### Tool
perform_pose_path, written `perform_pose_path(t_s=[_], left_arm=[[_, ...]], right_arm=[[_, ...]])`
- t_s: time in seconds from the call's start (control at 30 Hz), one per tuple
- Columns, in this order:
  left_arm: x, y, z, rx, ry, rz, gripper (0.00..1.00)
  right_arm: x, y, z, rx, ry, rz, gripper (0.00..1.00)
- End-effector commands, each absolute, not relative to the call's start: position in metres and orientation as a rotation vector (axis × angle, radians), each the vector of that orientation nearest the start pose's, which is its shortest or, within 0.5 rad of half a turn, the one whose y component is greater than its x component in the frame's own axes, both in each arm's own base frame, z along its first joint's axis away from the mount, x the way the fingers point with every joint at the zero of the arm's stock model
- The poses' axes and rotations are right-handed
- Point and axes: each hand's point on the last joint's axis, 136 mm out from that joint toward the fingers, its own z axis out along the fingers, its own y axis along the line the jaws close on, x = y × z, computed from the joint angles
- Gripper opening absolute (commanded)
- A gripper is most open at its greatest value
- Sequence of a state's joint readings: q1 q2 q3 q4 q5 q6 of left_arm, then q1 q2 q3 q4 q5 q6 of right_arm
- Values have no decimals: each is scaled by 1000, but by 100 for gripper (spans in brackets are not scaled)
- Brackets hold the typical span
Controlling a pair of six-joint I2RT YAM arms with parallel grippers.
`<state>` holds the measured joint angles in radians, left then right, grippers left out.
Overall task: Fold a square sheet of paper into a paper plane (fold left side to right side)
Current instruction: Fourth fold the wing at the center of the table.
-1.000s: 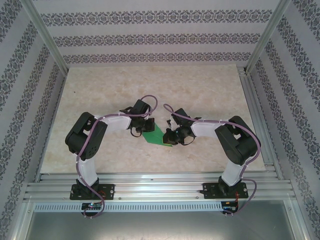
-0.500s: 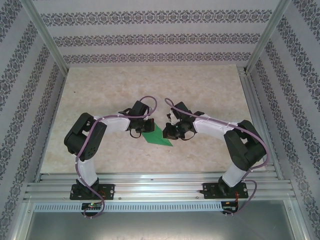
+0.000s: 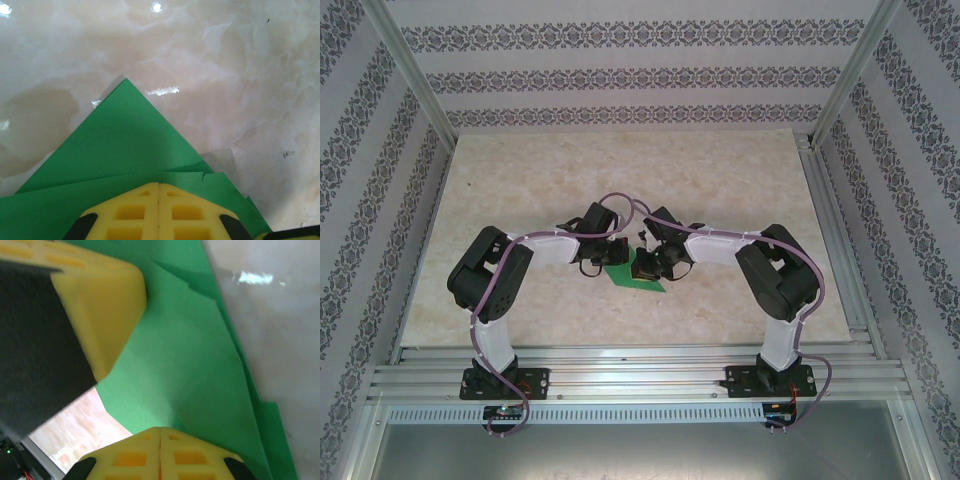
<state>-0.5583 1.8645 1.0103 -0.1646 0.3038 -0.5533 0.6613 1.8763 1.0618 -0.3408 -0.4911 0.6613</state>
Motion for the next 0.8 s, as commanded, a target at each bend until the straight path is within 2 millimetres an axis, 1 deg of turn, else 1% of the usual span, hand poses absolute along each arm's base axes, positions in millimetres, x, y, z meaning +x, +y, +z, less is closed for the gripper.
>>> perform_pose_path(t_s=[0.0,0.1,0.23,0.3,0.47,0.63,0.77], left_arm=[[315,-238,-16,100,2852,-568,2],[315,-238,-16,98,2854,-562,2],[315,-235,-17,98,2859,-542,2],[314,-234,-19,98,2865,-530,2],[315,-231,-21,97,2866,-506,2],[315,-228,-24,97,2872,-479,2],[315,-225,-27,92,2879,-449,1]], right_arm=[[278,326,33,-178,2903,1016,7],[281,328,31,-175,2903,1014,7],[277,324,21,-173,2936,980,7],[273,314,11,-160,2965,939,7],[265,292,-4,-97,3005,891,7],[249,270,-16,-71,3049,843,7],[238,254,-20,-33,3059,848,7]])
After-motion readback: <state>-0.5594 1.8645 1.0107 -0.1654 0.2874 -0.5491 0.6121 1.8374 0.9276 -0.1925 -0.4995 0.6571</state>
